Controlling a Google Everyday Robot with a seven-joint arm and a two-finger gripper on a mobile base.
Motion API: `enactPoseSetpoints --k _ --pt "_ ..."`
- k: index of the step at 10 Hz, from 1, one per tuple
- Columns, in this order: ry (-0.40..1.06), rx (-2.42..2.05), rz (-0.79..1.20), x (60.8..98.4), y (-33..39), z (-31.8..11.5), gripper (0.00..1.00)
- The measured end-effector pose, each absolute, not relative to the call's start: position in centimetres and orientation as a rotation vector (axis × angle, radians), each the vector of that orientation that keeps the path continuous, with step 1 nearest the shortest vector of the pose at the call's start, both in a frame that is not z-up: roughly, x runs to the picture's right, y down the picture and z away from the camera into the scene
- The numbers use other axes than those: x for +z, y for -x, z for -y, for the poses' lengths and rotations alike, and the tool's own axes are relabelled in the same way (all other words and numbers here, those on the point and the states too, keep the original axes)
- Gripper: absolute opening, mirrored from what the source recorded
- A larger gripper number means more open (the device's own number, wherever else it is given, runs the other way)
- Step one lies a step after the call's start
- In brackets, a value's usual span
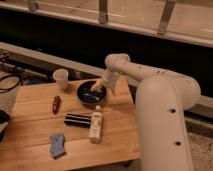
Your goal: Pick up the ceramic bowl
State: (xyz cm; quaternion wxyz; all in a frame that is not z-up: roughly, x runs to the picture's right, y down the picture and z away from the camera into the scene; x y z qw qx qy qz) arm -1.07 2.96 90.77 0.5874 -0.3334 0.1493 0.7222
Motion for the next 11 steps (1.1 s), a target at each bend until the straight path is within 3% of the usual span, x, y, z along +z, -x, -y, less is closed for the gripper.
enactPoseSetpoints --k 5,8,11 --pt "0.776 1.709 -0.335 91.1 0.5 -2.0 0.85" --pt "0.852 1.721 -0.365 93.3 0.6 -4.3 0.85" --pt "0.835 1.716 -0.365 94.8 0.9 -5.5 0.83"
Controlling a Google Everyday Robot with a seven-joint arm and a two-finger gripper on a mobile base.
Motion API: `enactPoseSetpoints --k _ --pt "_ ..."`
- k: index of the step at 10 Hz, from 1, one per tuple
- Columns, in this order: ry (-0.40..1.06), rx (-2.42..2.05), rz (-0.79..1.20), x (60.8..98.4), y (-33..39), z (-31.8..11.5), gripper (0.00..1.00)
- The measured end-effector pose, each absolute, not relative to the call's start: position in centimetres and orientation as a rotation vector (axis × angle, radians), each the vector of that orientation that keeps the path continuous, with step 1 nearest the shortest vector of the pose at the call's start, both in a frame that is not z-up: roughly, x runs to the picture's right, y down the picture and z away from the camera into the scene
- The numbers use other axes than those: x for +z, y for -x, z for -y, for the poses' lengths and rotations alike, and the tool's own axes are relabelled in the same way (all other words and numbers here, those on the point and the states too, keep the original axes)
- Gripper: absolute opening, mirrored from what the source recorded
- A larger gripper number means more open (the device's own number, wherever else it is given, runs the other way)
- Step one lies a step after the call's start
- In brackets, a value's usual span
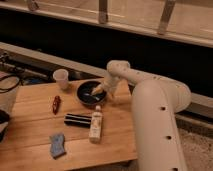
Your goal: Pick up the ceramic bowl
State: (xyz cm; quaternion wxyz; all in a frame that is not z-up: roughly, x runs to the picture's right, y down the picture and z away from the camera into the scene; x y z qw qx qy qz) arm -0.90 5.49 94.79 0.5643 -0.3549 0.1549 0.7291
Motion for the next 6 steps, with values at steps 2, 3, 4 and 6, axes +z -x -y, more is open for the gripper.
enactPoseSetpoints --k 2,3,4,6 --pt "0.848 1.716 -0.381 94.36 0.87 -5.18 0.7" --pt "0.856 1.71 -0.388 94.2 1.15 -5.16 0.58" --pt "0.856 1.705 -0.389 94.31 1.29 -5.31 0.48" --pt "0.853 1.709 -0.389 94.67 1.18 -5.43 0.28"
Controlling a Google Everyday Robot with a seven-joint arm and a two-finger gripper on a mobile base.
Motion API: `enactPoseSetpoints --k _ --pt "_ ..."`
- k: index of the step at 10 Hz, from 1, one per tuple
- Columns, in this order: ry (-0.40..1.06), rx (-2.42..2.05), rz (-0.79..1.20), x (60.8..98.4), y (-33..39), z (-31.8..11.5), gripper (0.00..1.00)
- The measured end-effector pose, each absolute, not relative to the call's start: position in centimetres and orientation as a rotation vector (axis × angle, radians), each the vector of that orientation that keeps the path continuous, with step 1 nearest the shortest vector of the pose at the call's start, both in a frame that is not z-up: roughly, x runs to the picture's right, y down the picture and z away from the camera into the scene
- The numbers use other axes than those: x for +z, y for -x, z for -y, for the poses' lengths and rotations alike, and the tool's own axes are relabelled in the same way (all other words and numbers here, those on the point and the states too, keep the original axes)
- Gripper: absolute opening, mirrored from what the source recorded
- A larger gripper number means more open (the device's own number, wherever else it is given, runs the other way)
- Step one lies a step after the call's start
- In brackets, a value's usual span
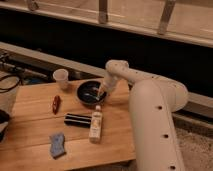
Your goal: Pick up the ceramic bowl
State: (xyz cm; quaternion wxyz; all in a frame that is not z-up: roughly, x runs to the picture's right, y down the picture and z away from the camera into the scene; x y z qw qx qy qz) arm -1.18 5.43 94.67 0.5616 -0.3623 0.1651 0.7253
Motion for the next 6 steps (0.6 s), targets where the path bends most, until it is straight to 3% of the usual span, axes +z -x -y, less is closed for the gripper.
enactPoseSetpoints --k 2,6 --pt "0.86 1.703 -0.39 94.5 1.4 -5.3 0.1" --pt "0.889 1.68 -0.362 92.0 1.4 -3.3 0.08"
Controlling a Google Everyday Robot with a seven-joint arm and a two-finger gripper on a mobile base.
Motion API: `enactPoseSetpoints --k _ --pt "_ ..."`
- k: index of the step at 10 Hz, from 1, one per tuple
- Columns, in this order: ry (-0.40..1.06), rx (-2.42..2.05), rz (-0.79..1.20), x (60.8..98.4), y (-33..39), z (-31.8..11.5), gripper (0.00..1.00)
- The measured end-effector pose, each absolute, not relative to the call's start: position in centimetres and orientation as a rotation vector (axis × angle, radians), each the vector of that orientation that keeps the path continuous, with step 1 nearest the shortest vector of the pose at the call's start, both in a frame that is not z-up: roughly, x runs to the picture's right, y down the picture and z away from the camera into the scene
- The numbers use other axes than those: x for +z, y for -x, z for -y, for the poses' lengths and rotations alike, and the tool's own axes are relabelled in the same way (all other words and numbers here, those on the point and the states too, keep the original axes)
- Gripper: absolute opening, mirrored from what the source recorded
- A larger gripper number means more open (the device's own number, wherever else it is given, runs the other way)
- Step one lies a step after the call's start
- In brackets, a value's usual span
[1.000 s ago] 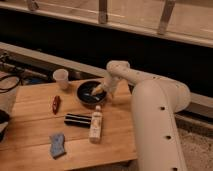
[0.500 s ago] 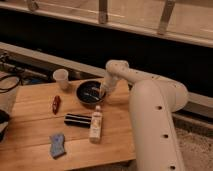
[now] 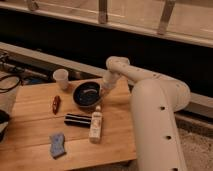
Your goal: Pick up the ceramic bowl
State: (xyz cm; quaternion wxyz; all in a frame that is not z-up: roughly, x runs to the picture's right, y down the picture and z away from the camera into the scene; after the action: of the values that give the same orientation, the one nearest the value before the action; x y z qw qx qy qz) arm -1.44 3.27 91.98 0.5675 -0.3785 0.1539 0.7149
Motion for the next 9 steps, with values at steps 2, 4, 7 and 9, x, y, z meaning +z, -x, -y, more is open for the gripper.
enactPoseSetpoints --k 2,4,7,9 --pt "0.904 1.675 -0.34 91.3 1.3 -2.4 0.08" --pt "0.913 1.663 -0.328 90.8 1.4 -1.8 0.08" --pt "0.92 1.643 -0.3 88.4 1.6 0.1 0.08" --pt "0.921 1.632 -0.284 87.7 1.5 0.6 0.08"
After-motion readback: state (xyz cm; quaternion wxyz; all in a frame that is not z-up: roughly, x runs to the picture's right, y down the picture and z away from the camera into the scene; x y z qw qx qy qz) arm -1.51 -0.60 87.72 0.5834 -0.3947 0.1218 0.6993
